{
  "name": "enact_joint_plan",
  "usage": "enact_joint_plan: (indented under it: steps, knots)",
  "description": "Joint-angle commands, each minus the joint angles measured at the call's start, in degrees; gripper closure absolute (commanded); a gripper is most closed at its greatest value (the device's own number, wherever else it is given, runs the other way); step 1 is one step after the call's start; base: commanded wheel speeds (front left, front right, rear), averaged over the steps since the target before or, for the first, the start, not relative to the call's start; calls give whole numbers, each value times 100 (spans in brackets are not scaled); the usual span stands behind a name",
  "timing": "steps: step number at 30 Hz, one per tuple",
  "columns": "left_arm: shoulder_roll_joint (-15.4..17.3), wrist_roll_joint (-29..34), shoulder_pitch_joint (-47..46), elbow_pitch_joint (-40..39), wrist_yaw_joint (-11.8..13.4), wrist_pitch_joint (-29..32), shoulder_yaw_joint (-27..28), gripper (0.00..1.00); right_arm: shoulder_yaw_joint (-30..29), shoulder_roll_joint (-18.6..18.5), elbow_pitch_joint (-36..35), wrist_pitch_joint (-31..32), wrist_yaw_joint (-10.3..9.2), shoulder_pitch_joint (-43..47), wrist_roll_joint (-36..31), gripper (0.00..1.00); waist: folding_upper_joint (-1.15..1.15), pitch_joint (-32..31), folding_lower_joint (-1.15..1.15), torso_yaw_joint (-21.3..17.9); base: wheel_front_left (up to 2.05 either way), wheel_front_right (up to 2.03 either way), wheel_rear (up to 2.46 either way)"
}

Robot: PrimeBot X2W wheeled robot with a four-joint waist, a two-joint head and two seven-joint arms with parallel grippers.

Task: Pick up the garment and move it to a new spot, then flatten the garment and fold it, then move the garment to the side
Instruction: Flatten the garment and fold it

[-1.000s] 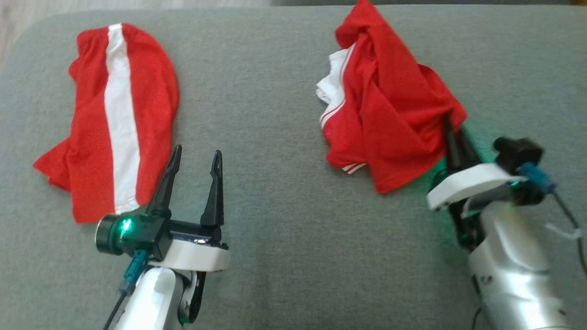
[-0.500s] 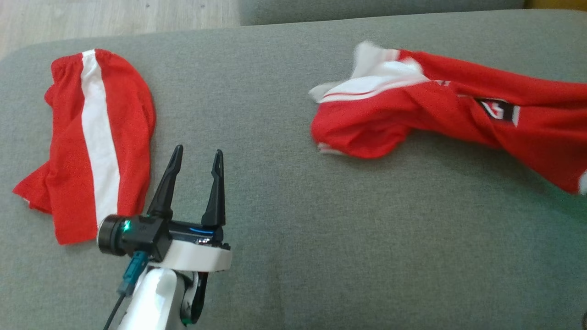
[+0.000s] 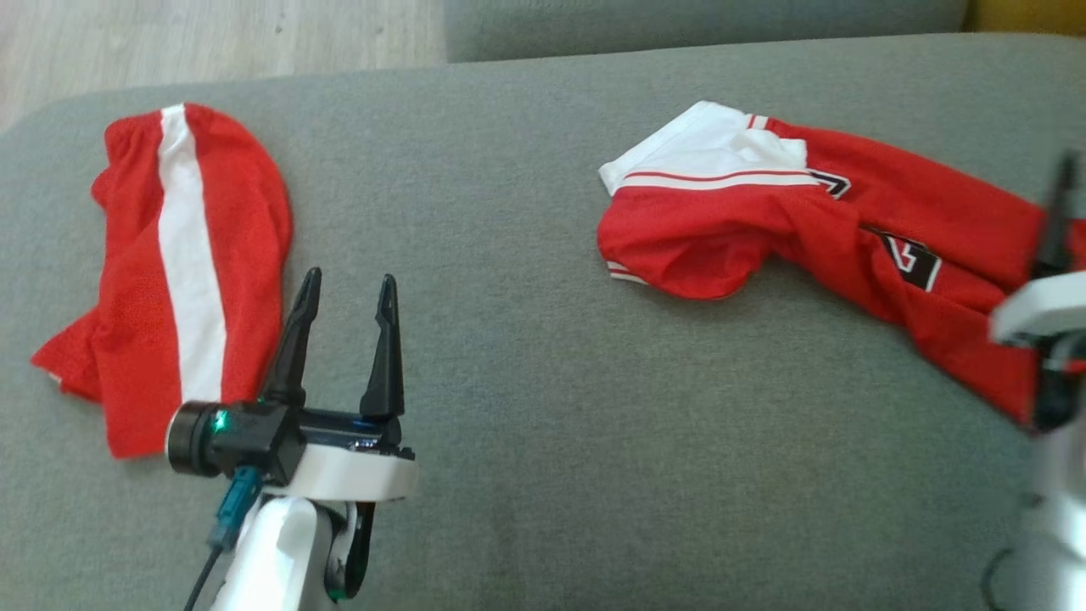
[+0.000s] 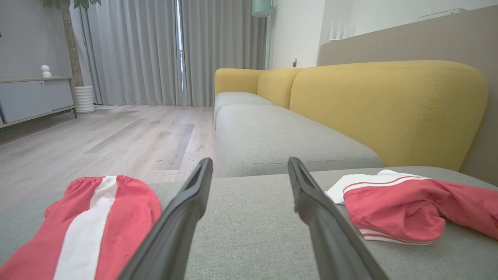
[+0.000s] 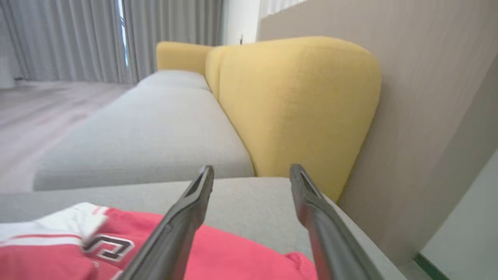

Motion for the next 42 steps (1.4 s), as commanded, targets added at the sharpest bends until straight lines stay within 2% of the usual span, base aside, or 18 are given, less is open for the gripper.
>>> enact_joint_plan:
  steps: [1, 11, 17, 28, 42]
  knots:
    - [12, 43, -47, -211, 1, -53, 222, 0, 211, -10, -228, -76, -4, 8, 63, 0, 0, -48, 0, -49, 0, 0, 0]
    - [-4, -122, 169, -353, -69, -53, 413, 0, 2375, 175, -973, -600, -4, 1210, 1672, 0, 0, -321, 0, -323, 0, 0, 0]
    - [-8, -164, 309, -312, -72, -53, 377, 0, 2851, 177, -1108, -661, -4, 1759, 2036, 0, 0, -395, 0, -378, 0, 0, 0]
    - [-10, -178, 342, -284, -43, -53, 169, 0, 2733, 178, -1059, -673, -4, 1629, 1951, 0, 0, -284, 0, -229, 0, 0, 0]
    - [-10, -152, -128, -188, -52, -53, -133, 0, 1638, 160, 316, 461, -4, -300, 1321, 0, 0, 449, 0, 291, 0, 0, 0]
